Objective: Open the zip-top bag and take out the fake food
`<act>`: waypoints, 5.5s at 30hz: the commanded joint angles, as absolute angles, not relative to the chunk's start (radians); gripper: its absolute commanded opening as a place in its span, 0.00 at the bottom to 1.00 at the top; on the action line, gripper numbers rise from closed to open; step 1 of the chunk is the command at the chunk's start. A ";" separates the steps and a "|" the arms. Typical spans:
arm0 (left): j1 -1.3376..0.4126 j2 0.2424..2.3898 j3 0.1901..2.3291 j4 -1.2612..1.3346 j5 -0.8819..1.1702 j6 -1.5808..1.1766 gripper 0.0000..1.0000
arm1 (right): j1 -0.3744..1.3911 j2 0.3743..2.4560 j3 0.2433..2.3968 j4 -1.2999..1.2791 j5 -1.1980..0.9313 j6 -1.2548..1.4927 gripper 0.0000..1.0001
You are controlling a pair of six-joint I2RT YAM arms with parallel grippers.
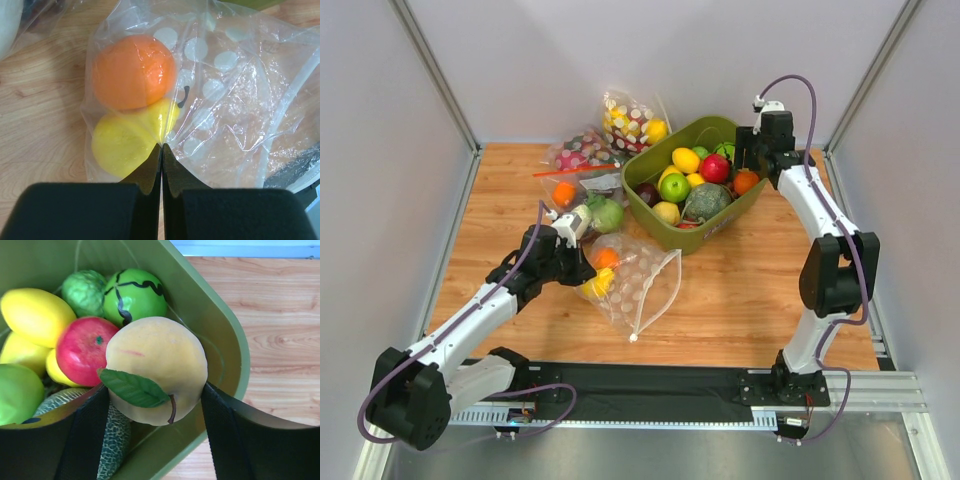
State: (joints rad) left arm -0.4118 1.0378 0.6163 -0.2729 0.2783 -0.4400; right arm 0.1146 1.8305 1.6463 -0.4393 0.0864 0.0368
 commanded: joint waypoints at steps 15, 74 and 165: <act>-0.408 1.028 0.657 -0.265 0.301 -0.422 0.00 | 0.100 1.643 1.568 -0.413 -0.043 0.075 0.86; -0.407 1.052 0.574 -0.219 0.288 -0.451 0.00 | 0.793 1.618 0.621 0.756 -0.334 0.494 0.64; -0.408 1.015 0.595 -0.336 0.178 -0.446 0.00 | 0.813 0.930 0.640 -0.062 -0.173 0.236 0.07</act>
